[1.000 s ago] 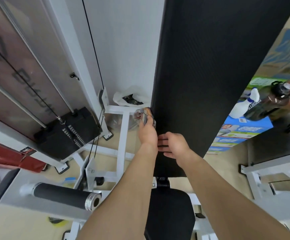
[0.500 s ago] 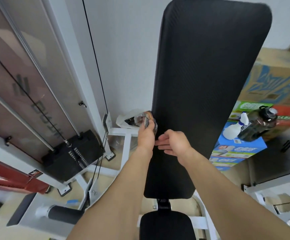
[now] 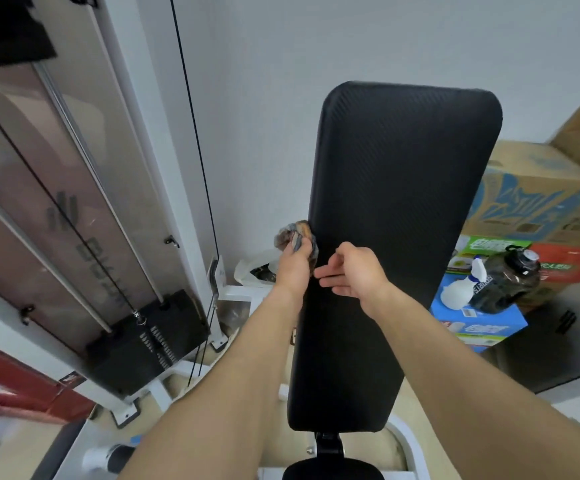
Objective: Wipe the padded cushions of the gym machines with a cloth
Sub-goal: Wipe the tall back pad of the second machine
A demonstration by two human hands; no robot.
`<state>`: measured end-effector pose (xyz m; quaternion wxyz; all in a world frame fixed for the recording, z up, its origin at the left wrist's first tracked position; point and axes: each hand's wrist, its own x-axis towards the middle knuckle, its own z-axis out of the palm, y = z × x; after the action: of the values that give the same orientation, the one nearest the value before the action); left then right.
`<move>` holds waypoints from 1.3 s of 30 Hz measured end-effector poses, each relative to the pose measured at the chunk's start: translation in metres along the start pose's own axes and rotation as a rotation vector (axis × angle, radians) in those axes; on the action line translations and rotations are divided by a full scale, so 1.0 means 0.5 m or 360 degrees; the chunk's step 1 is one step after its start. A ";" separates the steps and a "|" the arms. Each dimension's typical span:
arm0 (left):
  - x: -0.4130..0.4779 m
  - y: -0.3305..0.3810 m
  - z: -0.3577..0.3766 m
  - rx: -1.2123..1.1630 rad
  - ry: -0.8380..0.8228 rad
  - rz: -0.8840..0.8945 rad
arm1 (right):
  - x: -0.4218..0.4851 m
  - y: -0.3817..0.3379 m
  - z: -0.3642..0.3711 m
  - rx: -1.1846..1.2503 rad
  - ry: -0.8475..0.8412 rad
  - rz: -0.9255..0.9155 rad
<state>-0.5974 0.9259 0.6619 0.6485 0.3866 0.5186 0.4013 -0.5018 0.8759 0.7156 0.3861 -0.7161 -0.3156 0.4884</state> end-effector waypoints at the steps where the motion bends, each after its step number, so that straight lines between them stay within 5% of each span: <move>1: 0.005 0.040 0.010 -0.0012 -0.0001 0.0093 | 0.001 -0.020 -0.005 -0.0009 0.0018 -0.0037; 7: 0.014 0.162 0.036 0.0037 -0.0065 0.0518 | 0.009 -0.067 -0.021 -0.0001 0.0036 -0.0119; 15: 0.018 0.143 0.020 0.0041 -0.0007 0.0115 | 0.004 -0.114 -0.046 0.0006 0.0055 -0.0218; 19: 0.016 0.296 0.072 0.0015 0.0007 0.0508 | 0.001 -0.189 -0.075 0.0001 0.0135 -0.0352; 25: 0.017 0.436 0.139 0.1260 0.0096 0.1220 | -0.007 -0.265 -0.148 -0.0067 0.0711 -0.0814; 30: 0.011 0.474 0.234 0.2307 0.0096 0.1426 | 0.017 -0.282 -0.249 -0.0202 0.1051 -0.0980; 39: 0.013 0.431 0.404 0.2198 -0.0309 0.1840 | 0.081 -0.260 -0.377 -0.0646 0.1310 -0.0970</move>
<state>-0.4235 0.9965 0.8901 0.0105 0.9219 0.3119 0.2296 -0.3207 0.9287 0.8517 0.4556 -0.7843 -0.4195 -0.0365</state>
